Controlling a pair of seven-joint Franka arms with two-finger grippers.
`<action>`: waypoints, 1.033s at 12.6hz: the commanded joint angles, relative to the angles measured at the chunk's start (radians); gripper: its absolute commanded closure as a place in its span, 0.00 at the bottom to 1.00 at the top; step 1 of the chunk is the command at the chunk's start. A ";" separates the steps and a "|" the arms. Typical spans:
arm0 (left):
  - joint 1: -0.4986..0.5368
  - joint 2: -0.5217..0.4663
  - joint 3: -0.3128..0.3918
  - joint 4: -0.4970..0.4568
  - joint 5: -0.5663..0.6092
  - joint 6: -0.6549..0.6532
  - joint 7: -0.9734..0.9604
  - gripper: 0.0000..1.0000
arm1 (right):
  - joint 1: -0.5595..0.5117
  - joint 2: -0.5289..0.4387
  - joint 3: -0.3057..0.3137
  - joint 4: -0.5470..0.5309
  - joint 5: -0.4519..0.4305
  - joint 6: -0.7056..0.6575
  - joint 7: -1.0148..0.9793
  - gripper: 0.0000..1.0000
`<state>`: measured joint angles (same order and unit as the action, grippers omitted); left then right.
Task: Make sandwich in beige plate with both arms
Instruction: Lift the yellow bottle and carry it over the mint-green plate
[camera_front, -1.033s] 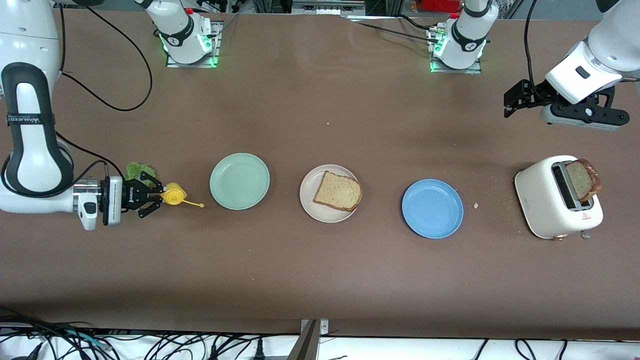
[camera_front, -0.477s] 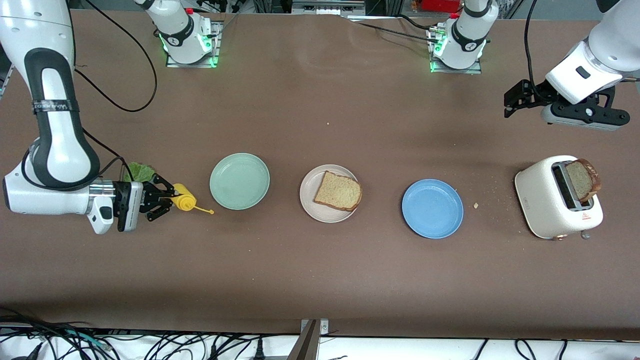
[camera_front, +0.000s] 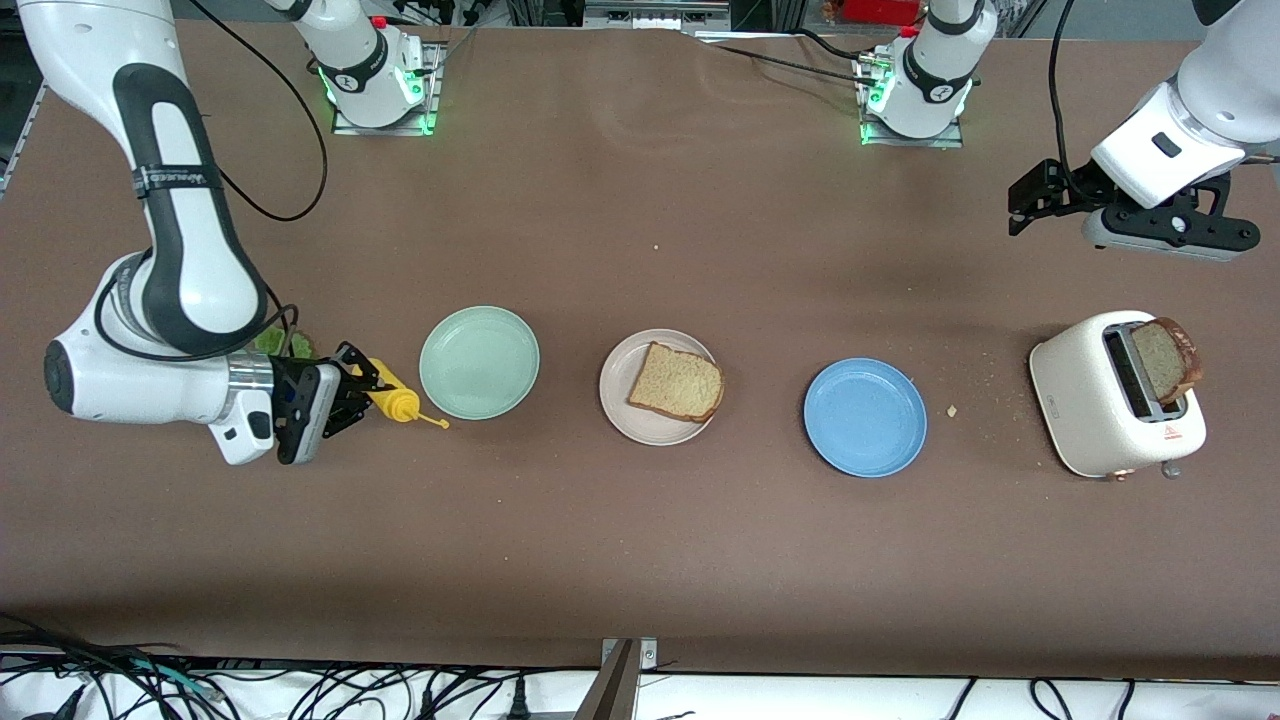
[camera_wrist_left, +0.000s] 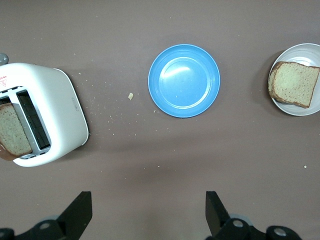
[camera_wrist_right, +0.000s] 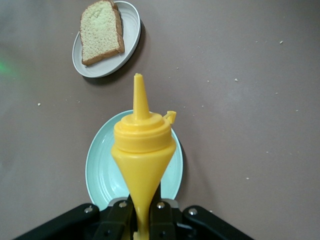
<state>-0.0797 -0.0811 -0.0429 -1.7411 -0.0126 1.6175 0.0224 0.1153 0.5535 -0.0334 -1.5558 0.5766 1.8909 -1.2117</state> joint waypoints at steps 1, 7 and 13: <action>0.005 0.001 0.000 0.011 -0.020 -0.001 0.008 0.00 | 0.035 -0.029 -0.002 -0.006 -0.066 0.008 0.122 0.91; 0.006 0.001 0.000 0.011 -0.020 -0.001 0.010 0.00 | 0.115 -0.043 0.000 -0.006 -0.144 0.045 0.303 0.91; 0.008 0.001 0.000 0.009 -0.020 -0.001 0.010 0.00 | 0.217 -0.052 -0.002 -0.006 -0.288 0.062 0.523 0.90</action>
<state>-0.0790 -0.0811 -0.0428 -1.7411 -0.0126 1.6175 0.0224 0.3028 0.5277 -0.0315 -1.5558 0.3382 1.9494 -0.7547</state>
